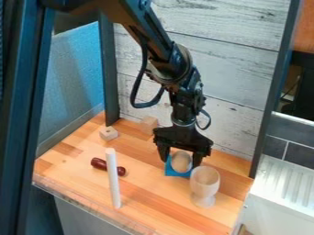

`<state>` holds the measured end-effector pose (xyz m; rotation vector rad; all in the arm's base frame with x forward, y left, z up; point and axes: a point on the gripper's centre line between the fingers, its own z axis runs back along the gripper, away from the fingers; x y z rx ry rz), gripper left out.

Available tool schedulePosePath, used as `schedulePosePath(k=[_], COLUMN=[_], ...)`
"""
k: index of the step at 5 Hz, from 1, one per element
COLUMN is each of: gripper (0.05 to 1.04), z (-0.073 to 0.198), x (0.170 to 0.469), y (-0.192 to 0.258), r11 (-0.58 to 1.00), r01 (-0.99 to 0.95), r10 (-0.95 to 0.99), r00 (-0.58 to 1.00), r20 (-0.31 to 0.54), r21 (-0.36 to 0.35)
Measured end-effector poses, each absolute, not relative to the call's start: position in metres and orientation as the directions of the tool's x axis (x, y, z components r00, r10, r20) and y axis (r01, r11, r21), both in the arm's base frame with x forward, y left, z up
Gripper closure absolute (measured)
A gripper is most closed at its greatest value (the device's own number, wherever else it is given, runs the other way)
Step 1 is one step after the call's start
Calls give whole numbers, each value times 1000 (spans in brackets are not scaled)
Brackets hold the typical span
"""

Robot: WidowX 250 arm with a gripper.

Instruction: Put the ball on the blue arch

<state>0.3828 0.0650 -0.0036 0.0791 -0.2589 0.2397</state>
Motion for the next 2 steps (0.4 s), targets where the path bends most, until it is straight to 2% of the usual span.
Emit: schedulePosePath(k=[2], gripper=[84], z=[33], x=[378], y=[82], r11=[950], r01=[-308], r10=[308], r00=[918], r20=[251], r21=[-40])
